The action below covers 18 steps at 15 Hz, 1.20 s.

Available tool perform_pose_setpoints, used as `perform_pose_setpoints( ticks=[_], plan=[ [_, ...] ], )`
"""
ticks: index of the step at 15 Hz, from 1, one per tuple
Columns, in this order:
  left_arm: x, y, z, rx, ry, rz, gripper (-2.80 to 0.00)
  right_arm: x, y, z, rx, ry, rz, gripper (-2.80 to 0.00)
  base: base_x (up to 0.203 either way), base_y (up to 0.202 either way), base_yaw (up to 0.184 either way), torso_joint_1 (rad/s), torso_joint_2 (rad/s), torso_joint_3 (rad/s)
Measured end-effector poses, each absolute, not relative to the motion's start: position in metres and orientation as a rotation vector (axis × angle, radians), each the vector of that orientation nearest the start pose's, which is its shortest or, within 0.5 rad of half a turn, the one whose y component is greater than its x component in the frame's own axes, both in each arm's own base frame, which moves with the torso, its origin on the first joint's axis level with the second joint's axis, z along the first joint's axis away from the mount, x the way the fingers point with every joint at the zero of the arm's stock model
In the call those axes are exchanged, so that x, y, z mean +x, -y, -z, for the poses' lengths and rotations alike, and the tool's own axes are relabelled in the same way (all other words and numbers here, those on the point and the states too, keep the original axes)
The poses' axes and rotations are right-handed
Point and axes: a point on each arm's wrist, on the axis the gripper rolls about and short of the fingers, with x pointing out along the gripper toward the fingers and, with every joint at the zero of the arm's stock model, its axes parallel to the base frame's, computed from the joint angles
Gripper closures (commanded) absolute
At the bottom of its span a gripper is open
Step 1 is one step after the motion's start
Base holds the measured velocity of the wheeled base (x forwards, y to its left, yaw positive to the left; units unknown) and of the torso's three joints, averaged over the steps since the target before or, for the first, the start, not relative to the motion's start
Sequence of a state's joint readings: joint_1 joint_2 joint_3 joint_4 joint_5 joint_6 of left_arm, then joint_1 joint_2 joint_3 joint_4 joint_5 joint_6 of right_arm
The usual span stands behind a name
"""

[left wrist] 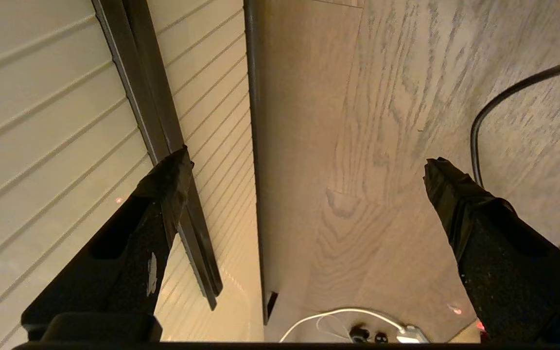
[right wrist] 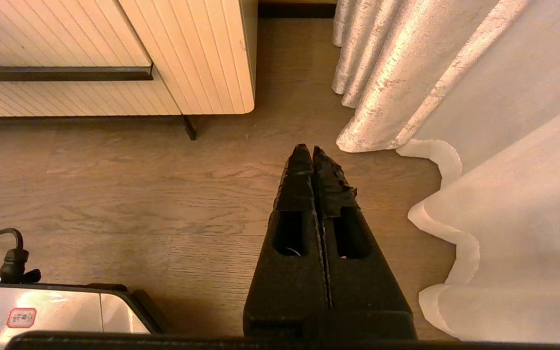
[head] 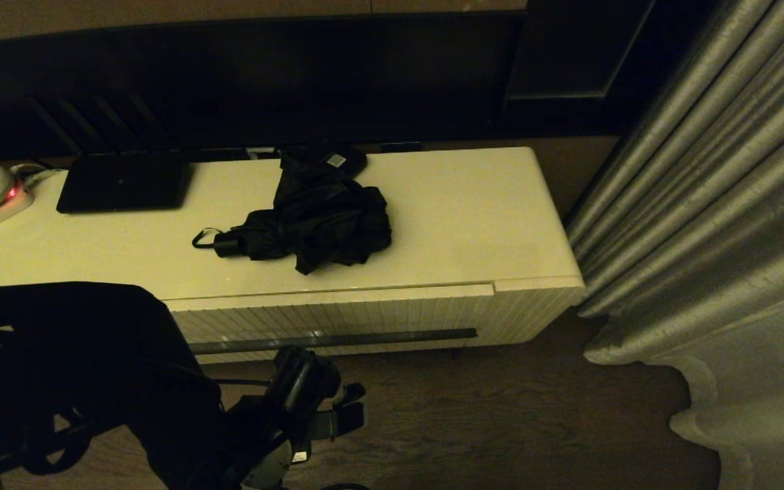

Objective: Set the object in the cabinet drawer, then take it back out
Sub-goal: Open the drawer

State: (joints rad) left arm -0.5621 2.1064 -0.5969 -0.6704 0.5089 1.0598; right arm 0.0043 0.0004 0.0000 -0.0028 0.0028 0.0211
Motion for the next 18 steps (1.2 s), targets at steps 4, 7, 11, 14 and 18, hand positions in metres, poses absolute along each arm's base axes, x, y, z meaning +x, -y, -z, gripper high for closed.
perform_pose_setpoints(
  ticks=[4, 7, 11, 14, 18],
  plan=[
    [0.269, 0.154, -0.010, 1.435, -0.651, 0.435, -2.80, -0.023, 0.000, -0.076, 0.021, 0.002, -0.007, 0.00, 0.000, 0.000, 0.000, 0.000, 0.00, 0.000],
    [0.277, 0.154, -0.007, 1.429, -0.621, 0.405, -2.80, -0.023, 0.000, -0.076, 0.021, 0.002, -0.007, 0.00, 0.000, 0.000, 0.000, 0.000, 0.00, 0.000],
    [0.284, 0.154, -0.006, 1.421, -0.619, 0.390, -2.80, -0.023, 0.000, -0.076, 0.021, 0.002, -0.007, 0.00, 0.000, 0.000, 0.000, 0.000, 0.00, 0.000],
    [0.290, 0.154, -0.006, 1.408, -0.601, 0.370, -2.80, -0.023, 0.000, -0.076, 0.021, 0.002, -0.007, 0.00, 0.000, 0.000, 0.000, 0.000, 0.00, 0.000],
    [0.295, 0.155, -0.005, 1.400, -0.592, 0.358, -2.80, -0.023, 0.000, -0.076, 0.021, 0.002, -0.007, 0.00, 0.000, 0.000, 0.000, 0.000, 0.00, 0.000]
  ],
)
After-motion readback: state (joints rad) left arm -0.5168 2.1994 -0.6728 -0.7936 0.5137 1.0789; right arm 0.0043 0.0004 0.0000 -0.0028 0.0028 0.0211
